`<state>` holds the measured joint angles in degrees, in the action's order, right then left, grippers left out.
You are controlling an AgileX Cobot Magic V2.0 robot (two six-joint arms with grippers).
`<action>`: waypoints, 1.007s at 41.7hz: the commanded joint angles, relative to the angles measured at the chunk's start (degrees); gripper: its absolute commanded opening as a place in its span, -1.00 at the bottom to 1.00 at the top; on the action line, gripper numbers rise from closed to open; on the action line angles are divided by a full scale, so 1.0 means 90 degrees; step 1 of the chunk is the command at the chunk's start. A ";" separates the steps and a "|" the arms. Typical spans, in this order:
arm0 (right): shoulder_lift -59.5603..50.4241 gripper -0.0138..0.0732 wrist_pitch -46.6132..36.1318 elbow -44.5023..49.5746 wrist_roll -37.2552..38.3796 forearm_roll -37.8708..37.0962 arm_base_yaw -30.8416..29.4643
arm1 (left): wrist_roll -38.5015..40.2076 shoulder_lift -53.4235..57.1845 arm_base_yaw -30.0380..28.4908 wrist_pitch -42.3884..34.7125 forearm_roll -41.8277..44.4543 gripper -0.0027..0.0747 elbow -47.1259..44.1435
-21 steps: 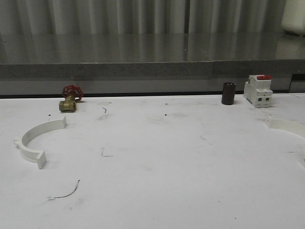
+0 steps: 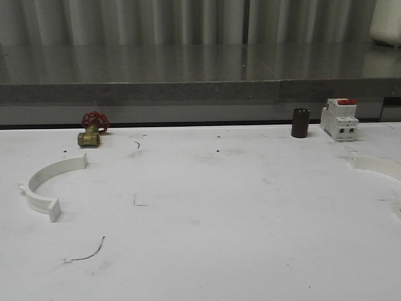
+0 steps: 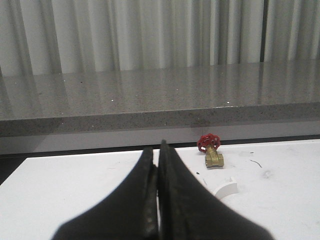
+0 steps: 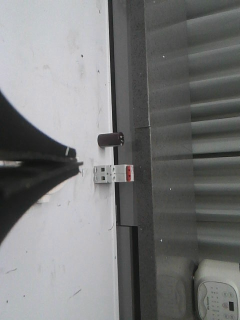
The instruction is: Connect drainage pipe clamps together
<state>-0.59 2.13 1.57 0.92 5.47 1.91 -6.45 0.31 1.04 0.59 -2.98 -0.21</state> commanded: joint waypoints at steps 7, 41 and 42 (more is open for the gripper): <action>-0.0102 -0.95 -0.0561 -0.0025 -0.0061 -0.0047 -0.0031 | 0.0012 0.0057 -0.0009 -0.0752 -0.0045 -0.98 -0.0146; 0.1648 -0.95 0.2437 -0.3642 -0.0055 -0.0055 -0.0031 | 0.0012 -0.2161 -0.0009 0.2139 -0.0011 -0.98 0.4156; 0.1752 -0.95 0.2553 -0.3734 -0.0055 -0.0055 -0.0031 | 0.0012 -0.2256 -0.0009 0.2272 -0.0011 -0.98 0.4227</action>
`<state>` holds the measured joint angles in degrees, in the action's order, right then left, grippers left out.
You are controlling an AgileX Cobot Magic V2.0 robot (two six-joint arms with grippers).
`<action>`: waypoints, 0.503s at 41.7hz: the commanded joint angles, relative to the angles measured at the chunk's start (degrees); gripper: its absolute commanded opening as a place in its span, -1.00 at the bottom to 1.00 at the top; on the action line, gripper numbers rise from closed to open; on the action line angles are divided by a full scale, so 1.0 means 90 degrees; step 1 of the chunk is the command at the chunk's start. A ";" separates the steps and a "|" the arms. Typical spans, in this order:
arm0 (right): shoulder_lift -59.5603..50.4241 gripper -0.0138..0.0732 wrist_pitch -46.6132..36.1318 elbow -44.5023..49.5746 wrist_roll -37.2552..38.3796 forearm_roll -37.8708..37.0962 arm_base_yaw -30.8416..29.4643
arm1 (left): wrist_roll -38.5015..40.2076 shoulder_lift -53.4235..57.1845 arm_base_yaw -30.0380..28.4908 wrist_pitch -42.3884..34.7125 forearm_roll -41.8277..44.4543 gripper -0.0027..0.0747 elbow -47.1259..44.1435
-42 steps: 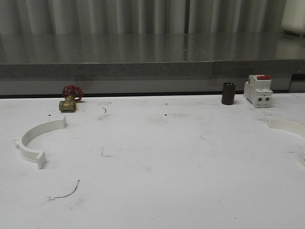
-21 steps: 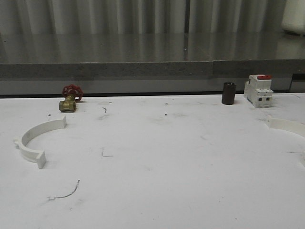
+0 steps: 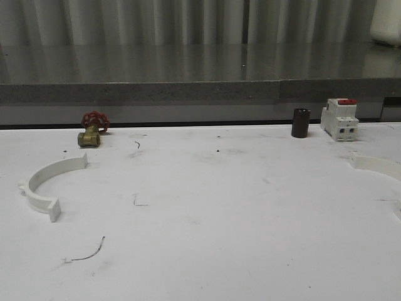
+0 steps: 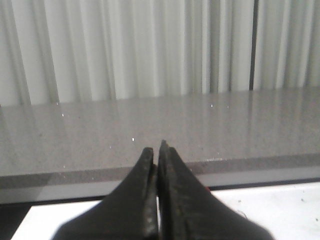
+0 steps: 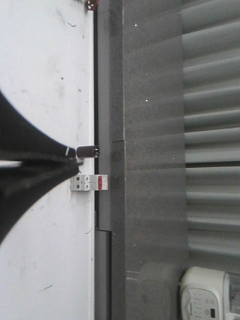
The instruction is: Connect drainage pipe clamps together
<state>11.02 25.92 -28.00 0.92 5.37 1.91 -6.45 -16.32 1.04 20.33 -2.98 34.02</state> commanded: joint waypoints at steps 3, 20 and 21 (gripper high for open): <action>0.0829 -0.95 0.0143 -0.0610 -0.0055 -0.0055 -0.0031 | 0.0012 -0.0702 -0.0009 0.0286 -0.0011 -0.98 0.0467; 0.2551 -0.95 0.0574 -0.0618 -0.0055 -0.0064 -0.0031 | 0.0012 -0.1864 -0.0009 0.0745 -0.0069 -0.98 0.0146; 0.2616 -0.95 0.0574 -0.0618 -0.0055 -0.0064 -0.0031 | 0.0012 -0.1919 -0.0009 0.0779 -0.0069 -0.98 0.0136</action>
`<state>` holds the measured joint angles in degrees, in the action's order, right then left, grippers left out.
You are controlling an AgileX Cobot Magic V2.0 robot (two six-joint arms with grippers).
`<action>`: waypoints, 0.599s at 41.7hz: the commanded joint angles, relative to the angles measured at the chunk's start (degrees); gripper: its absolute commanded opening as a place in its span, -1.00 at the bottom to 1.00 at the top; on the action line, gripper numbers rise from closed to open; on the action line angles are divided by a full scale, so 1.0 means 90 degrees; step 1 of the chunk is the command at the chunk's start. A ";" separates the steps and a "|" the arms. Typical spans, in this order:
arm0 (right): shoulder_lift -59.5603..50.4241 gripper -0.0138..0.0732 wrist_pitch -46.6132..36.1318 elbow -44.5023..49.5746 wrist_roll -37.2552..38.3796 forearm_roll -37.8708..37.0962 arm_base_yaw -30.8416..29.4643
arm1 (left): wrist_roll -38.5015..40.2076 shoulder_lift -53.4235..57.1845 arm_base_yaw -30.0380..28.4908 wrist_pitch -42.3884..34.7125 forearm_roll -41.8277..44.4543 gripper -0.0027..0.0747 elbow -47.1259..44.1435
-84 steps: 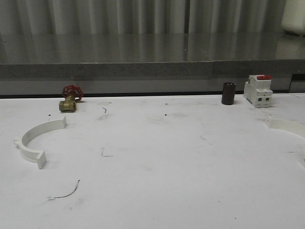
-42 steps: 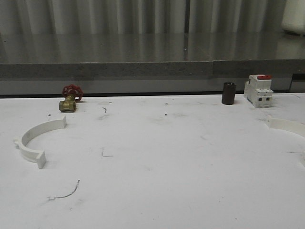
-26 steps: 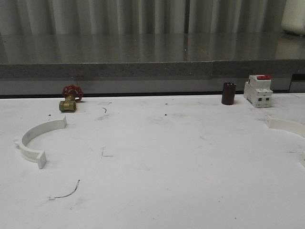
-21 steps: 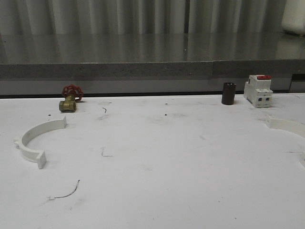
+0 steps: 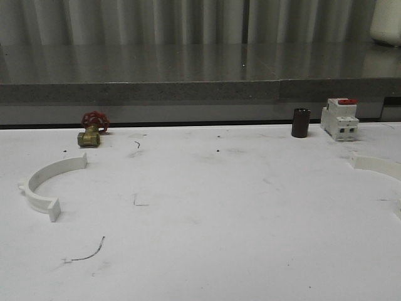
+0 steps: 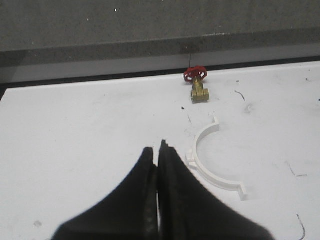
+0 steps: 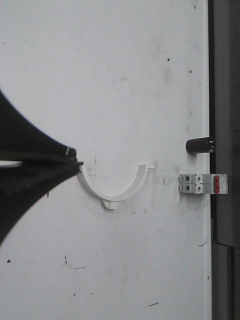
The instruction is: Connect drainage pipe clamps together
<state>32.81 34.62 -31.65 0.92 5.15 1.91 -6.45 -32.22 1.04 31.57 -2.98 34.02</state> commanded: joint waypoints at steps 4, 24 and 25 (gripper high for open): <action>0.0369 -0.87 -0.0396 -0.0212 -0.0055 -0.0040 -0.0031 | 0.0012 -0.0326 -0.0009 -0.0439 -0.0057 -0.97 0.0121; 0.0421 0.21 -0.0453 -0.0212 -0.0055 -0.0040 -0.0031 | 0.0012 -0.0836 0.0033 -0.0655 -0.0355 0.10 0.0326; 0.0421 0.21 -0.0453 -0.0212 -0.0055 -0.0040 -0.0031 | 0.0012 -0.0945 0.0065 -0.0580 -0.0355 0.10 0.0400</action>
<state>36.23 34.52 -31.65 0.92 5.15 1.91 -6.45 -38.20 1.04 28.76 -5.20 34.24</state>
